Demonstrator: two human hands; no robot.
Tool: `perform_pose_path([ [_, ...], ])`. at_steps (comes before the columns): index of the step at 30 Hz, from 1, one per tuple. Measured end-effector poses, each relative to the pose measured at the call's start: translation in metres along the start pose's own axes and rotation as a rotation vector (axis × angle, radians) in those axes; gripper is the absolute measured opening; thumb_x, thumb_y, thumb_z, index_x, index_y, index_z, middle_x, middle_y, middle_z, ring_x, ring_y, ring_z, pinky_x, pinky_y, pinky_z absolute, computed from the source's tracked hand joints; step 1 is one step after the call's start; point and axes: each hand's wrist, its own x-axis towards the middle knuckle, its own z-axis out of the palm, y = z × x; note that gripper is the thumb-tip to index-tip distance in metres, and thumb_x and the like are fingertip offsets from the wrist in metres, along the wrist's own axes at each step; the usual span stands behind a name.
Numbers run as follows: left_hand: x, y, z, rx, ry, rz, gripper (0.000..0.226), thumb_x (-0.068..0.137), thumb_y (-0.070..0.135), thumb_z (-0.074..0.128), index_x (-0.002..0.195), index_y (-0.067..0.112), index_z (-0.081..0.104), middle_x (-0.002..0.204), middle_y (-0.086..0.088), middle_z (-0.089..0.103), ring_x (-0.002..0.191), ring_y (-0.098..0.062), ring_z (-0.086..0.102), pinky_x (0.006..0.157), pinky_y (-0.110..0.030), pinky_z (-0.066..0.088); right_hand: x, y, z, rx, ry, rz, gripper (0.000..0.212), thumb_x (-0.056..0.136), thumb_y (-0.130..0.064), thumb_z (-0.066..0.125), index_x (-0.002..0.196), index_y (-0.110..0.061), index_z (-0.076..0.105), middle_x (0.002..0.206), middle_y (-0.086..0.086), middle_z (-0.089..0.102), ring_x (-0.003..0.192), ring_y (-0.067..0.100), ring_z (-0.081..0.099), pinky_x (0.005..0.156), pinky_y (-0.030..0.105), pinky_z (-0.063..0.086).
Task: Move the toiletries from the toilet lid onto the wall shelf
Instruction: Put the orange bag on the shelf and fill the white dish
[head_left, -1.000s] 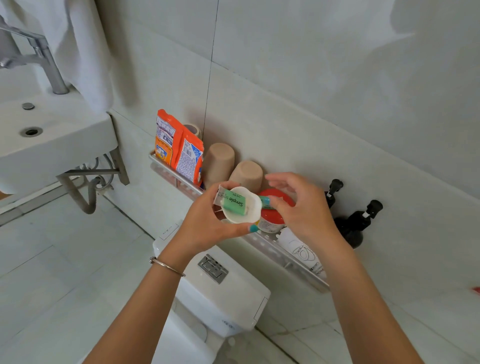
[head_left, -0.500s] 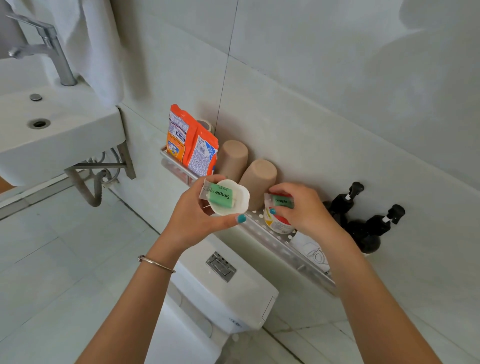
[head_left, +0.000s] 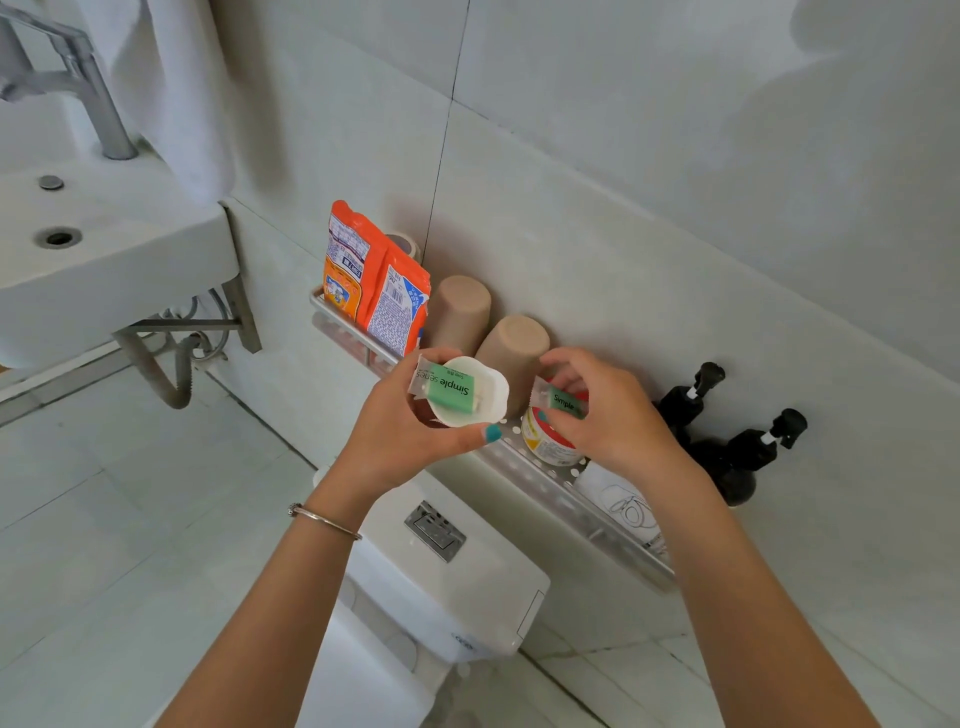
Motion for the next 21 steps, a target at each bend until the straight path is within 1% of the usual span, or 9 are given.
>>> perform_pose_path([
  [4, -0.003, 0.002, 0.005, -0.008, -0.047, 0.007, 0.064, 0.061, 0.011, 0.087, 0.114, 0.028, 0.056, 0.106, 0.014, 0.061, 0.104, 0.004, 0.057, 0.071, -0.016, 0.055, -0.008, -0.01, -0.009, 0.213, 0.076, -0.034, 0.045, 0.081, -0.011, 0.073, 0.113, -0.036, 0.055, 0.098, -0.015, 0.064, 0.102, 0.004, 0.059, 0.096, 0.036, 0.051],
  [6, -0.002, 0.002, 0.006, -0.011, -0.082, 0.007, 0.064, 0.06, 0.012, 0.089, 0.113, 0.03, 0.057, 0.107, 0.011, 0.063, 0.107, -0.007, 0.059, 0.074, -0.02, 0.056, -0.016, -0.025, -0.018, 0.365, 0.104, -0.108, 0.046, 0.081, -0.005, 0.074, 0.114, -0.033, 0.057, 0.099, -0.012, 0.066, 0.104, 0.008, 0.062, 0.099, 0.034, 0.049],
  [8, -0.002, 0.004, 0.008, -0.037, -0.128, 0.003, 0.066, 0.057, 0.017, 0.091, 0.113, 0.03, 0.059, 0.107, 0.006, 0.066, 0.105, -0.017, 0.062, 0.078, -0.026, 0.057, -0.023, -0.043, -0.026, 0.466, 0.074, -0.211, 0.049, 0.08, 0.0, 0.073, 0.113, -0.032, 0.056, 0.099, -0.01, 0.067, 0.103, 0.012, 0.063, 0.098, 0.031, 0.049],
  [11, -0.001, 0.013, 0.011, -0.084, -0.182, 0.014, 0.065, 0.053, 0.024, 0.09, 0.111, 0.027, 0.061, 0.102, 0.001, 0.07, 0.096, -0.018, 0.067, 0.08, -0.031, 0.056, -0.03, -0.059, -0.028, 0.432, -0.034, -0.324, 0.049, 0.077, -0.002, 0.073, 0.113, -0.028, 0.054, 0.098, -0.009, 0.066, 0.1, 0.016, 0.063, 0.093, 0.033, 0.05],
  [14, -0.001, 0.022, 0.013, -0.047, -0.241, 0.041, 0.059, 0.056, 0.016, 0.091, 0.106, 0.022, 0.06, 0.095, 0.007, 0.072, 0.089, -0.013, 0.069, 0.074, -0.023, 0.055, -0.031, -0.058, -0.022, 0.36, -0.112, -0.324, 0.05, 0.077, -0.001, 0.074, 0.114, -0.027, 0.053, 0.098, -0.009, 0.067, 0.103, 0.007, 0.061, 0.092, 0.017, 0.043],
  [16, -0.001, 0.025, 0.014, -0.036, -0.263, 0.044, 0.055, 0.058, 0.002, 0.086, 0.101, 0.021, 0.058, 0.088, 0.013, 0.072, 0.083, -0.007, 0.069, 0.068, -0.016, 0.053, -0.031, -0.056, -0.02, 0.331, -0.116, -0.316, 0.049, 0.076, -0.002, 0.076, 0.114, -0.027, 0.056, 0.097, -0.012, 0.066, 0.102, 0.003, 0.061, 0.09, 0.013, 0.042],
  [18, -0.002, 0.026, 0.016, -0.029, -0.28, 0.043, 0.055, 0.059, -0.007, 0.083, 0.1, 0.019, 0.057, 0.085, 0.015, 0.071, 0.08, -0.005, 0.069, 0.066, -0.014, 0.052, -0.03, -0.054, -0.02, 0.343, -0.103, -0.3, 0.051, 0.075, -0.003, 0.078, 0.112, -0.03, 0.057, 0.095, -0.014, 0.066, 0.102, 0.0, 0.06, 0.089, 0.008, 0.041],
  [20, -0.004, 0.027, 0.017, -0.031, -0.291, 0.046, 0.055, 0.059, -0.003, 0.083, 0.102, 0.018, 0.056, 0.088, 0.015, 0.071, 0.084, -0.006, 0.069, 0.068, -0.015, 0.052, -0.03, -0.051, -0.02, 0.377, -0.092, -0.288, 0.054, 0.074, -0.002, 0.079, 0.11, -0.036, 0.057, 0.095, -0.014, 0.066, 0.104, -0.001, 0.06, 0.09, 0.007, 0.041],
  [21, -0.005, 0.029, 0.017, -0.03, -0.298, 0.049, 0.055, 0.058, 0.002, 0.083, 0.104, 0.019, 0.056, 0.089, 0.015, 0.07, 0.086, -0.006, 0.068, 0.07, -0.016, 0.052, -0.031, -0.05, -0.019, 0.39, -0.086, -0.284, 0.055, 0.073, -0.002, 0.079, 0.109, -0.037, 0.058, 0.095, -0.014, 0.066, 0.105, 0.0, 0.06, 0.091, 0.009, 0.043],
])
